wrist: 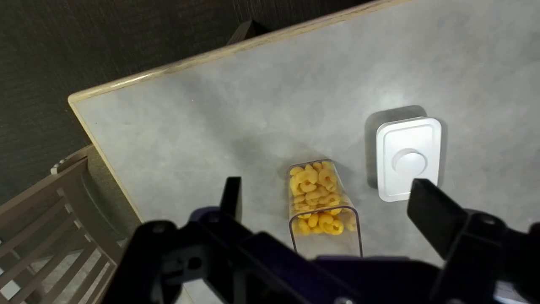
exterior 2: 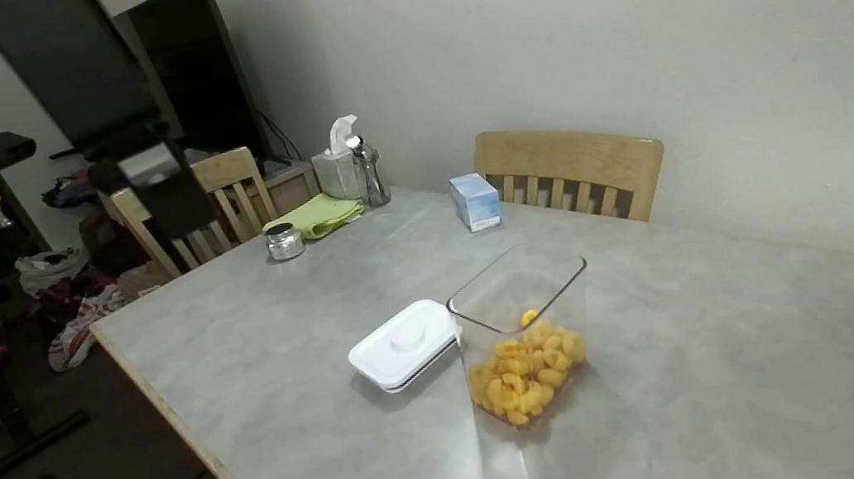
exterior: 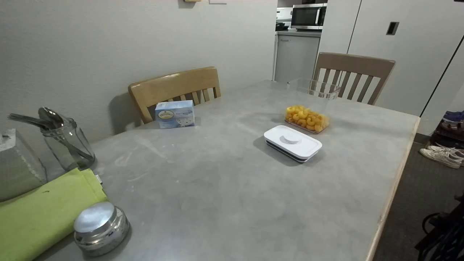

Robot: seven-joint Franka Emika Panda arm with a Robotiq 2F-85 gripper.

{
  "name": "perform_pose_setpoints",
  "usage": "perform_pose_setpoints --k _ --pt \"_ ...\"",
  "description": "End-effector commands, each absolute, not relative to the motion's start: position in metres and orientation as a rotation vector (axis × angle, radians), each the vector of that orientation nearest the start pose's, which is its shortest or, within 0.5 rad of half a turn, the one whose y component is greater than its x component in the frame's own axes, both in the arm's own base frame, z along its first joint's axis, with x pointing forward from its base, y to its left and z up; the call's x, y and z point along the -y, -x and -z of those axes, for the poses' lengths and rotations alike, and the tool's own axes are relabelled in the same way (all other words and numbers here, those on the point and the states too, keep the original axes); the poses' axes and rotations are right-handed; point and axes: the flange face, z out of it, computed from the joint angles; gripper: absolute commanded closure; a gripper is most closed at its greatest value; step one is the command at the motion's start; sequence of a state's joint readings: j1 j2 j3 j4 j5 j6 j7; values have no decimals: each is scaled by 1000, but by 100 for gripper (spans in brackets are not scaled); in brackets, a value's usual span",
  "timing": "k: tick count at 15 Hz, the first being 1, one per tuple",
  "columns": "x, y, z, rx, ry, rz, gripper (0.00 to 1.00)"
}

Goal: Put the white lid on top of the food container

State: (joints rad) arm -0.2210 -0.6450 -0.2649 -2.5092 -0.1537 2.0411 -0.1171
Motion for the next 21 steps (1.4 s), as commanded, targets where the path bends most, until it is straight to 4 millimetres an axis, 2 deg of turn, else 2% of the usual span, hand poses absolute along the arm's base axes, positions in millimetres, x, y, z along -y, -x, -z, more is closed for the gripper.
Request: perform_pose_setpoints --k 1,11,14,21 --pt "191 -326 -505 -428 3132 255 0" --pt "189 -327 -501 -416 3129 266 0" --pt "188 -337 -489 -384 3136 348 0" --pt "178 -357 -472 -301 3143 371 0"
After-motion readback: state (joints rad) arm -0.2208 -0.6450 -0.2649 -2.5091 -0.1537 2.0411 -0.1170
